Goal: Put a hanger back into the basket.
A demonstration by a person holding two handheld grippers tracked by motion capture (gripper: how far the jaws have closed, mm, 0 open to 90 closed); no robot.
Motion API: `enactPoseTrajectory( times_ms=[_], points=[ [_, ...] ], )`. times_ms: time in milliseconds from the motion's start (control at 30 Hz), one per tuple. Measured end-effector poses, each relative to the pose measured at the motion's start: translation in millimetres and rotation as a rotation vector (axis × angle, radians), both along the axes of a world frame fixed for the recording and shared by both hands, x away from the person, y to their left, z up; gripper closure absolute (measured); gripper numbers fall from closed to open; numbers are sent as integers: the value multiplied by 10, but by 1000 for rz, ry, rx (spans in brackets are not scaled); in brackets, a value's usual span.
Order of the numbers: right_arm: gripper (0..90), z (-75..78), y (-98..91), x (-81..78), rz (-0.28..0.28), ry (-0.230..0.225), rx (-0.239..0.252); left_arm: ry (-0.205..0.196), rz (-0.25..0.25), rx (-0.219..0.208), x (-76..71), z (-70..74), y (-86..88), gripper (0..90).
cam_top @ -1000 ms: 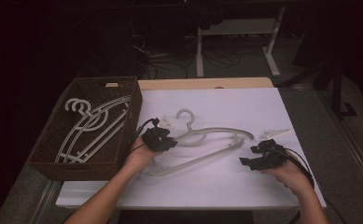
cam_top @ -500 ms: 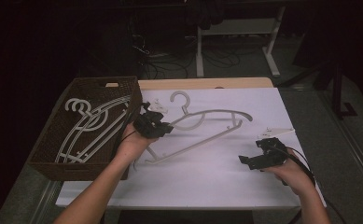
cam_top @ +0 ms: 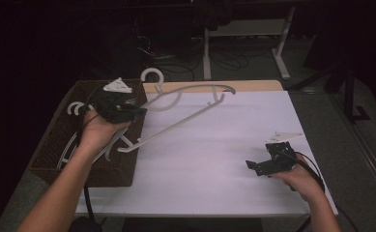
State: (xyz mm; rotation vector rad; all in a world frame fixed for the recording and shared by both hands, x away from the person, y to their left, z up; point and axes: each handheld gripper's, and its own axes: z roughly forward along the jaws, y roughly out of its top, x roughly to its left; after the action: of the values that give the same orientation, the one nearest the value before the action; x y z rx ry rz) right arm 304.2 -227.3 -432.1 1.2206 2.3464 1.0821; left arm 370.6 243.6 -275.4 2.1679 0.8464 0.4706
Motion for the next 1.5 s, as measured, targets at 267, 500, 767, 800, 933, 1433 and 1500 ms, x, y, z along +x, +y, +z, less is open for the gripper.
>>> enactPoseTrajectory(
  times_ms=[267, 500, 767, 800, 933, 1433, 1500],
  points=[
    [0, -17, 0, 11, -4, -4, 3, -45, 128, 19, 15, 116, 666, 818],
    [0, -53, -1, 24, -1, 6, -10, -53, 228, 11, -16, 98, 1213, 818],
    [0, -77, 17, 34, -7, 18, -17, -30, 325, 18, -79, -39, 1802, 818],
    [0, -79, 18, 37, -9, 19, -19, -27, 348, 24, -96, -67, 1912, 818],
    [0, -86, 20, 39, -12, 24, -21, -14, 383, 51, -114, -141, 2079, 818],
    [0, -107, 34, 38, -6, 30, -29, 46, 419, 148, 154, -475, 2082, 818],
    [0, -106, 33, 38, -7, 30, -30, 57, 411, 151, 200, -515, 2035, 818]
  ],
)
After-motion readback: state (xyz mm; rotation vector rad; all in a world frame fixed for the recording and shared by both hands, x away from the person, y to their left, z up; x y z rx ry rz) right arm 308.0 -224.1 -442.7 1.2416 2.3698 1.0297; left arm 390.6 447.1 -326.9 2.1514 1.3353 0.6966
